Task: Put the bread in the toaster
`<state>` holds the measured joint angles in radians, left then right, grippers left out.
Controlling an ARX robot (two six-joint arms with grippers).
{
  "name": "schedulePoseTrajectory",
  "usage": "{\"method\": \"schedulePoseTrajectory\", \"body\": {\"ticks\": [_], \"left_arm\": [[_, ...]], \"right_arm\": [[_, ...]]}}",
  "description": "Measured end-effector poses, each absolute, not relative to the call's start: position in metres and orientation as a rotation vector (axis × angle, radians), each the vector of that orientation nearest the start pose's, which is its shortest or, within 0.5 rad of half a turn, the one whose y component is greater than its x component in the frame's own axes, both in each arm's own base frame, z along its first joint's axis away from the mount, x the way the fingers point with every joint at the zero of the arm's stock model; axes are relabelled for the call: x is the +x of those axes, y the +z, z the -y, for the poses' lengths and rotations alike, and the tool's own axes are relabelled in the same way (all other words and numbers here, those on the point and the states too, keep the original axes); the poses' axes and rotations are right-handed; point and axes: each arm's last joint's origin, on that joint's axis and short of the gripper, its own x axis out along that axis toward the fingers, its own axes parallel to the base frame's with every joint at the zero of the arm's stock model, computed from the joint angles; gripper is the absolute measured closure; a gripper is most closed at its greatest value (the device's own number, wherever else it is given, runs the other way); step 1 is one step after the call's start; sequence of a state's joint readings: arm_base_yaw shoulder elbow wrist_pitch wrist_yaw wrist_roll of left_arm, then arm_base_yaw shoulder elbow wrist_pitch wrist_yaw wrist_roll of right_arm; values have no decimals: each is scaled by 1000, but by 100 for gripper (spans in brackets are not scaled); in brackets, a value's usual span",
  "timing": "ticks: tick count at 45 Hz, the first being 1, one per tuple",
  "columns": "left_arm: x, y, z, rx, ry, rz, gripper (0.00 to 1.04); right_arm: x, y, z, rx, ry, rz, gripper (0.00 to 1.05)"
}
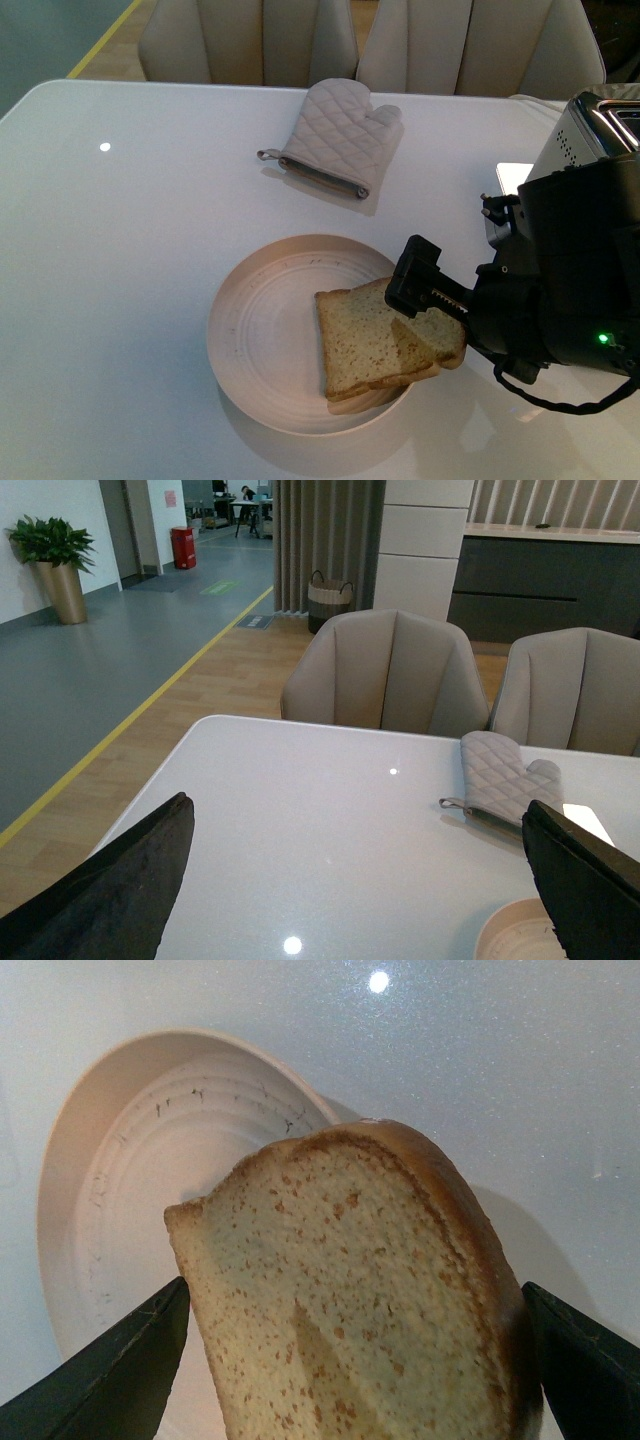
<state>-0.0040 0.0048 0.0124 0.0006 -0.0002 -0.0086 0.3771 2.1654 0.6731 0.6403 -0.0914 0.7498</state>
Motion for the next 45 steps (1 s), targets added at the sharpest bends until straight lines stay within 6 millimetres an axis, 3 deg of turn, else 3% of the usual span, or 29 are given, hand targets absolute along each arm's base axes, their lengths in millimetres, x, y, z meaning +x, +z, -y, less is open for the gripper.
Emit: {"method": "schedulePoseTrajectory", "body": {"ticks": [4, 17, 28, 38, 45], "left_arm": [[97, 167, 0, -9, -3, 8, 7], [97, 167, 0, -9, -3, 8, 7], [97, 167, 0, -9, -4, 8, 7], [97, 167, 0, -9, -4, 8, 7], [97, 167, 0, -9, -3, 8, 7]], "right_arm": [[292, 4, -120, 590, 90, -979, 9], [296, 6, -116, 735, 81, -991, 63], [301, 32, -110, 823, 109, -930, 98], [307, 91, -107, 785, 141, -794, 102], [312, 197, -89, 581, 147, -499, 102]]}}
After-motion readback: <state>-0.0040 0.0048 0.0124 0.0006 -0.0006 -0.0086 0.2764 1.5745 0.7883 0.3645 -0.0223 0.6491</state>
